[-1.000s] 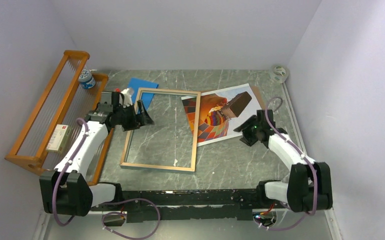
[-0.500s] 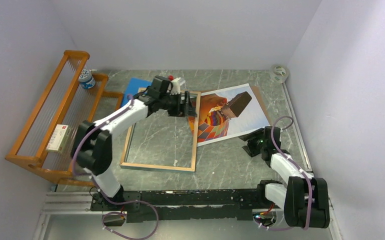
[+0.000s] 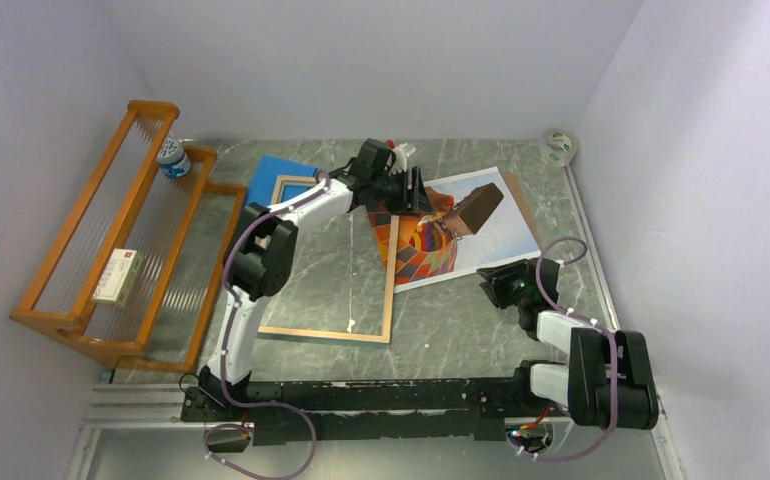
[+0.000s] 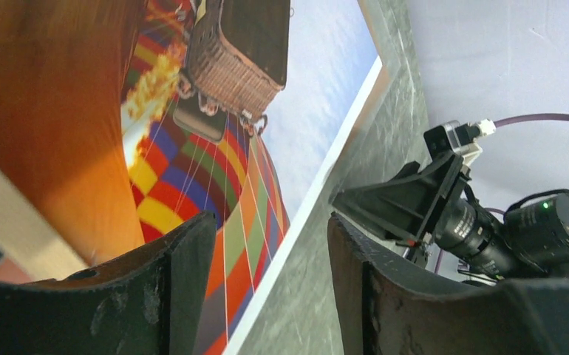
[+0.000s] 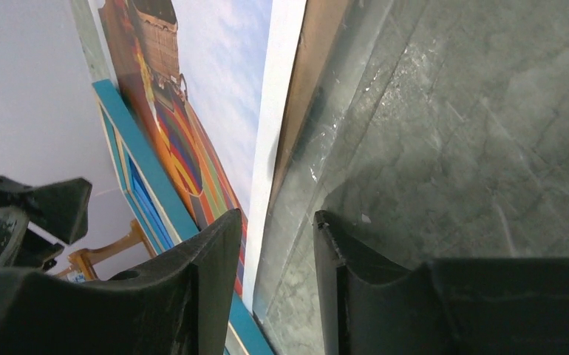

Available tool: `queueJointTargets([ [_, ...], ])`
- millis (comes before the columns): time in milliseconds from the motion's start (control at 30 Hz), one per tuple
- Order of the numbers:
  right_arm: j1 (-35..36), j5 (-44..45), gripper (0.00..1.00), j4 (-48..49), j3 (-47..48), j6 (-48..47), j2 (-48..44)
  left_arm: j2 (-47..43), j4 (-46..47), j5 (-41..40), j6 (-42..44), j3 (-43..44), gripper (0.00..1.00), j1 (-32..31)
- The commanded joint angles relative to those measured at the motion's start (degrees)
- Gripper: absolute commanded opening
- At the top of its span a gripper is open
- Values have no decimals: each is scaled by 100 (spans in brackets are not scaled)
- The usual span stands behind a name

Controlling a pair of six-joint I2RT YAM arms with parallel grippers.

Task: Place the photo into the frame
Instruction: Pick up the photo frame item from the photo frame.

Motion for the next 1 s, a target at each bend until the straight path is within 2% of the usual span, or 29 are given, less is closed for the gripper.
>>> queueJointTargets([
  [0,-27,-40,43,596,-94,-187,215,523,-49,268,-18,767,61,-187],
  [100,-30,-146,41,872,-185,-261,308,893,-150,321,144,1003,56,-314],
  [267,-38,-326,38,1793,-513,-137,497,1225,-721,-83,454,1118,55,-480],
  [367,-108,-489,36,1964,-387,-260,786,1354,-1025,-281,506,1132,54,-522],
  [567,-150,-879,35,3239,-470,-126,1419,1610,-1685,-392,629,1321,52,-603],
  [800,-159,-1340,31,5227,-616,273,2194,1771,-2042,-400,703,1514,51,-615],
  [967,-160,-1440,25,5818,-632,461,2497,1857,-2198,-366,731,1655,50,-610],
])
